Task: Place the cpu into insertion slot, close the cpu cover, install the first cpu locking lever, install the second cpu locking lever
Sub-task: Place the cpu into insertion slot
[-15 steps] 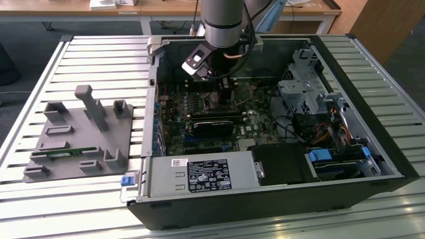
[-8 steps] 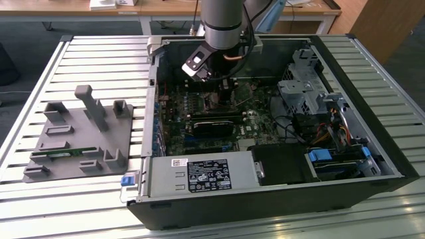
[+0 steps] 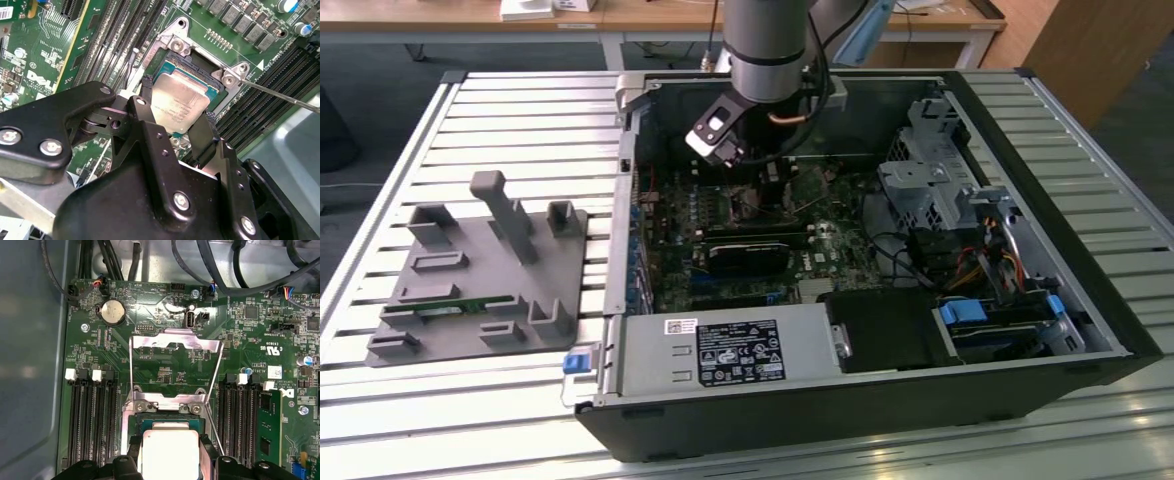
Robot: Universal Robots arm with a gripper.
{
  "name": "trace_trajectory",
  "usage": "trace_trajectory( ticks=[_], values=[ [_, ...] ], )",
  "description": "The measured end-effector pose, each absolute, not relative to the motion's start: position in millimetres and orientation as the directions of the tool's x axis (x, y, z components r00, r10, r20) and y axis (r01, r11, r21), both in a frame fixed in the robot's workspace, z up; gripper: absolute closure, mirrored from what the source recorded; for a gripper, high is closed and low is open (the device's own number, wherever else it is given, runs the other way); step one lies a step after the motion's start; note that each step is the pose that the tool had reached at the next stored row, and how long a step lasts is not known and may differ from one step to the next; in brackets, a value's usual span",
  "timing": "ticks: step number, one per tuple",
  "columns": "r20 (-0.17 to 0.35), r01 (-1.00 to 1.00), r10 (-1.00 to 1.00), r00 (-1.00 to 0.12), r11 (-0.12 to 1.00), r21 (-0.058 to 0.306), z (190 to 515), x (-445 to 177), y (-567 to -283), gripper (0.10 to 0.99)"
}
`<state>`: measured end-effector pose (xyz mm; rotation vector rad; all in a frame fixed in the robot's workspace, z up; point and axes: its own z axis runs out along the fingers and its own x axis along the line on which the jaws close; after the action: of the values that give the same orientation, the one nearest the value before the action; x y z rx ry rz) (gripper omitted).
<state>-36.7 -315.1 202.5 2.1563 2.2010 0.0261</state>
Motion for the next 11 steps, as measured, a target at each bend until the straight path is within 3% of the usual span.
trace_trajectory(
  ticks=[11],
  values=[
    [-0.031,0.998,0.999,-0.011,0.013,0.054,199.4,-36.8,-315.1,0.549]
  ],
)
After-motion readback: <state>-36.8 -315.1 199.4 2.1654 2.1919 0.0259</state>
